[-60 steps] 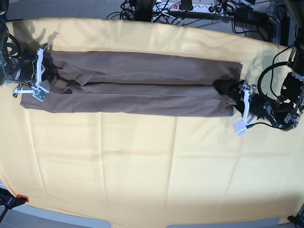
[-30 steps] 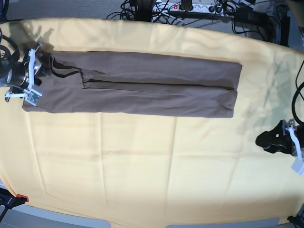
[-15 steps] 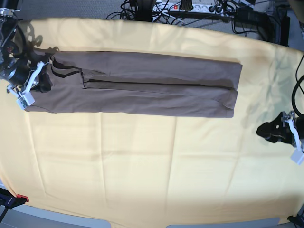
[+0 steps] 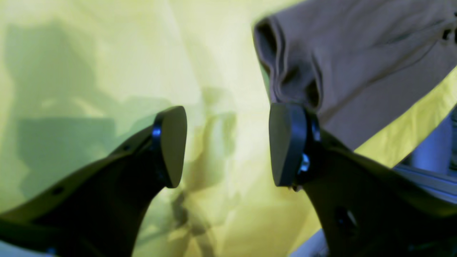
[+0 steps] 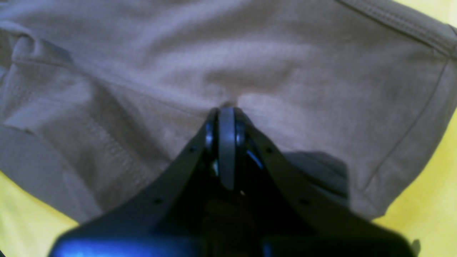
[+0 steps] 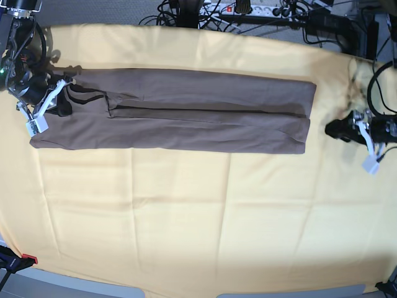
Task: Fold the T-shirt properly
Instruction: 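Move the left gripper back to the strip's end and grasp it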
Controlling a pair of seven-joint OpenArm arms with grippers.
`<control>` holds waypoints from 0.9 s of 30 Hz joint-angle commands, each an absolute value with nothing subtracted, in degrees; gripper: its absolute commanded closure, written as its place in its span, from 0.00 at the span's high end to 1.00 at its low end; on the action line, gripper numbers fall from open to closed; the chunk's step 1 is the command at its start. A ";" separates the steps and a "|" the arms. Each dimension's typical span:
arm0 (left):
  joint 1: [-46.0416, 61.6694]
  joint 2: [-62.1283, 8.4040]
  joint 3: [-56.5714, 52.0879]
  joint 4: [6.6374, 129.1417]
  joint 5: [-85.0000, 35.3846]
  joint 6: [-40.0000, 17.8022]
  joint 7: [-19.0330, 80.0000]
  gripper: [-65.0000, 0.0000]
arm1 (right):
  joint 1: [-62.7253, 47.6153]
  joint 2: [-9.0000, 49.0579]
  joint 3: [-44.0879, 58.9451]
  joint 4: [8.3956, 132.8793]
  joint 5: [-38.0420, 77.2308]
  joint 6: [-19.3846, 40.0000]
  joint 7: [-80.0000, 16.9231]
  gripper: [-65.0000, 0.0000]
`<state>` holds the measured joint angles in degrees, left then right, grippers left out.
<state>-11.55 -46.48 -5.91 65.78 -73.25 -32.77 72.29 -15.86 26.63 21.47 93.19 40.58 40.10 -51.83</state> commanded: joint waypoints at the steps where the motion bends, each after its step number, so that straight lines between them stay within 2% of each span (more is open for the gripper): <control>1: -11.84 -47.20 -6.46 66.37 -75.79 -32.97 72.84 0.59 | -15.55 27.46 21.69 93.47 40.45 40.00 -52.07 0.00; 15: -6.13 -37.21 -6.46 66.37 -84.75 -34.96 77.36 0.59 | -15.55 27.49 21.69 93.49 40.42 40.00 -52.25 0.00; 27: -5.23 -35.05 -6.46 66.37 -84.38 -34.94 77.17 0.59 | -15.53 27.51 21.69 93.49 42.13 40.00 -52.25 0.00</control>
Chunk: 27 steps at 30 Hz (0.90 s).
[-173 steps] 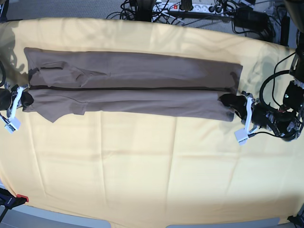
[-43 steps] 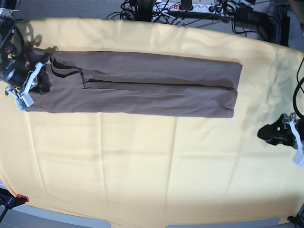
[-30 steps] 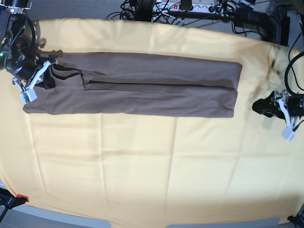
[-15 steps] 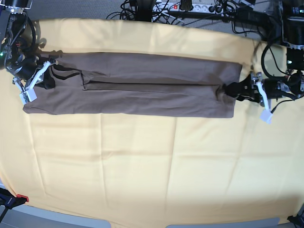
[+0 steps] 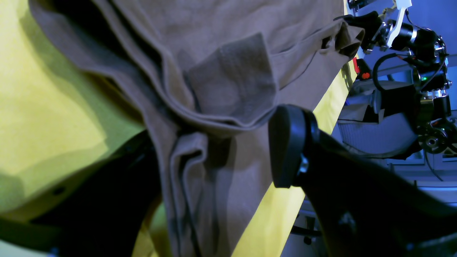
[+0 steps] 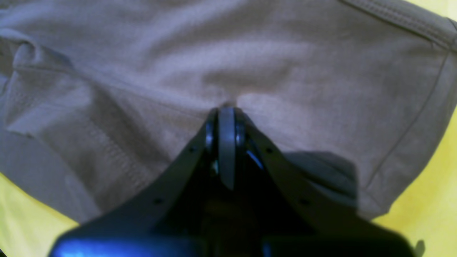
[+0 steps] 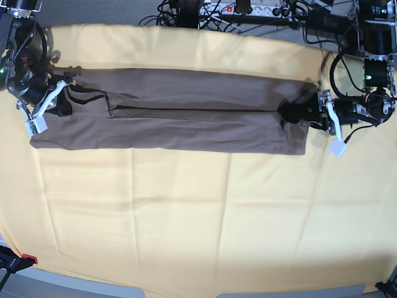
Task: Fold the T-shirt properly
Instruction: 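Move the left gripper back to the strip's end and grasp it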
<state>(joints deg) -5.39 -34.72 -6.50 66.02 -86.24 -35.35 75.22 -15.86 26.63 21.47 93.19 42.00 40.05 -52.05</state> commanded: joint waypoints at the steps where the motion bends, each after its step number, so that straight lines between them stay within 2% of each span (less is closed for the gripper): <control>1: -5.26 -35.03 -6.46 66.37 -84.40 -34.94 77.14 0.59 | -15.53 27.49 21.69 93.49 42.13 40.00 -52.25 0.00; 9: -5.61 -31.46 -6.46 66.39 -85.00 -36.27 78.08 0.57 | -15.40 27.49 21.69 93.49 42.13 40.00 -52.25 0.00; 11: -5.61 -31.27 -6.46 66.39 -85.00 -36.21 78.08 0.41 | -15.40 27.49 21.69 93.49 42.13 40.00 -52.25 0.00; 14: -5.61 -31.29 -6.46 66.39 -85.00 -36.23 78.08 0.00 | -15.40 27.51 21.69 93.49 42.11 40.00 -52.27 0.00; 20: -6.70 -31.44 -7.11 66.46 -85.00 -35.11 78.76 0.00 | -15.42 27.49 21.69 93.49 42.09 40.00 -52.31 0.00; 27: -9.76 -30.63 -13.13 66.54 -85.00 -34.15 79.61 0.00 | -15.42 27.49 21.69 93.49 41.91 40.00 -52.58 0.00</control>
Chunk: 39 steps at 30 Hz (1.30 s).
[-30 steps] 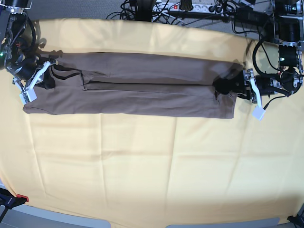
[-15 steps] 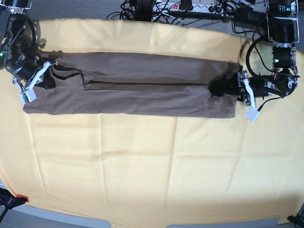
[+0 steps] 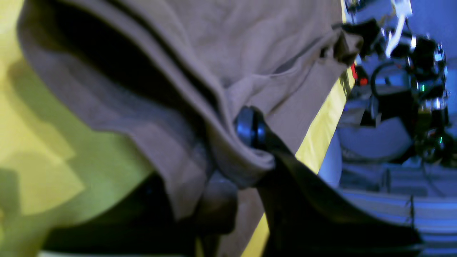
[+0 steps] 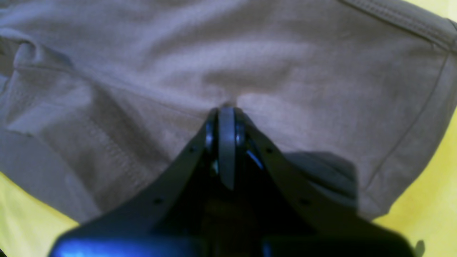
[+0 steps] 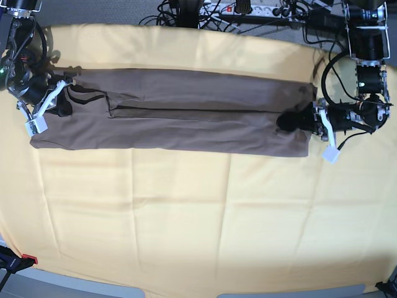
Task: Fold the T-shirt properly
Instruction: 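Move the left gripper back to the strip's end and grasp it, then lift the strip end with the left gripper and fold it toward the right gripper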
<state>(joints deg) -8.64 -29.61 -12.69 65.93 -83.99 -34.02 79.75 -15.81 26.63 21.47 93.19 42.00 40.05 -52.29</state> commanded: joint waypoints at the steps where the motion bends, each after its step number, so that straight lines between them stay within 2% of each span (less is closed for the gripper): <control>1: -9.76 -30.44 -13.72 66.67 -85.00 -33.32 79.59 0.00 | -15.42 27.49 21.69 93.49 41.93 40.00 -52.69 0.00; 8: -9.69 -29.08 -13.85 72.05 -85.00 -32.05 80.00 0.00 | -15.42 27.49 21.69 93.49 41.91 40.00 -52.69 0.00; 16: -6.94 -22.26 -13.85 83.35 -85.00 -33.01 80.00 0.00 | -15.40 27.49 21.69 93.49 41.91 40.00 -52.69 0.00; 25: -6.50 -12.16 -11.31 83.50 -85.00 -34.94 80.00 0.00 | -15.42 27.49 21.69 93.49 41.91 40.00 -52.71 0.00; 34: -6.52 -2.44 -5.58 83.48 -85.00 -40.00 80.00 0.00 | -15.42 27.49 21.69 93.49 41.93 40.00 -52.71 0.00; 39: -6.52 1.74 -5.58 83.46 -77.38 -40.00 75.50 0.00 | -15.42 27.49 21.69 93.49 41.91 40.00 -52.77 0.00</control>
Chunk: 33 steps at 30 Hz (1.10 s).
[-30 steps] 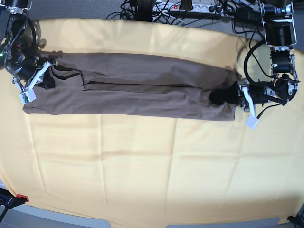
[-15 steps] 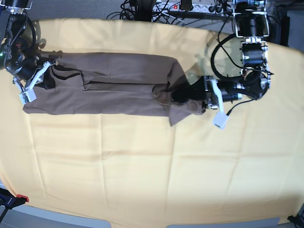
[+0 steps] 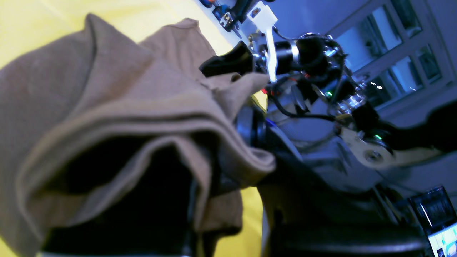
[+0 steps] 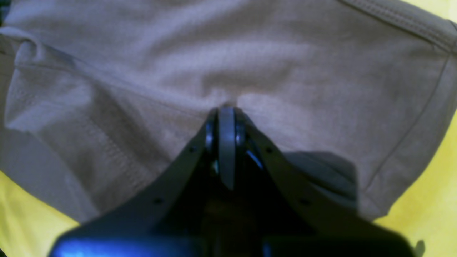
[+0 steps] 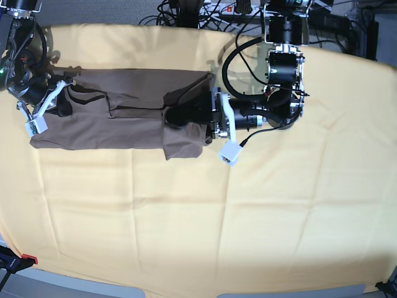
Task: Fold the T-shirt properly
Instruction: 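Lift the strip end with the left gripper and fold it toward the right gripper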
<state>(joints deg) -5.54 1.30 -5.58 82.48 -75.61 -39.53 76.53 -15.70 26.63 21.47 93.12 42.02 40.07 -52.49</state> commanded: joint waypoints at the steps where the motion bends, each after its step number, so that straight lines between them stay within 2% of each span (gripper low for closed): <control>1: -6.52 2.37 -5.58 83.44 -75.90 -40.00 74.83 0.00 | -15.42 27.49 21.69 93.49 41.93 40.00 -52.90 0.00; 6: -6.52 4.16 -5.30 83.13 -71.75 -40.00 73.30 0.00 | -15.42 27.49 21.69 93.49 41.95 40.00 -53.15 0.00; 7: -6.48 4.14 -4.99 83.13 -71.79 -40.00 73.32 0.05 | -15.42 27.49 21.69 93.49 41.95 40.00 -53.15 0.00; 10: -6.20 4.14 -3.29 83.13 -71.24 -40.00 73.25 0.45 | -15.42 27.51 21.69 93.49 42.13 40.00 -53.15 0.00; 11: -6.17 4.14 -2.39 83.13 -70.39 -40.00 73.23 0.55 | -15.42 27.49 21.69 93.49 42.17 40.00 -53.15 0.00; 12: -6.17 4.14 -1.45 83.13 -69.52 -40.00 72.86 0.60 | -15.42 27.49 21.69 93.49 42.15 40.00 -53.15 0.02; 16: -6.20 4.14 2.02 83.13 -73.87 -39.64 72.29 0.60 | -15.40 27.51 21.69 93.49 43.20 40.00 -53.15 0.17; 24: -6.39 4.12 2.00 83.15 -81.08 -40.00 72.42 0.60 | -15.42 27.49 21.69 93.49 43.66 40.00 -53.36 0.18; 27: -6.37 4.12 0.73 83.13 -74.87 -40.00 72.10 0.60 | -15.40 27.49 21.69 93.49 43.66 40.00 -53.36 0.18; 30: -5.93 4.12 0.64 83.13 -62.57 -40.00 66.76 0.60 | -15.42 27.49 21.69 93.49 43.64 40.00 -53.36 0.18; 33: -5.39 4.14 1.34 83.13 -55.37 -38.72 62.50 0.60 | -15.40 27.49 21.69 93.49 43.66 40.00 -53.60 0.18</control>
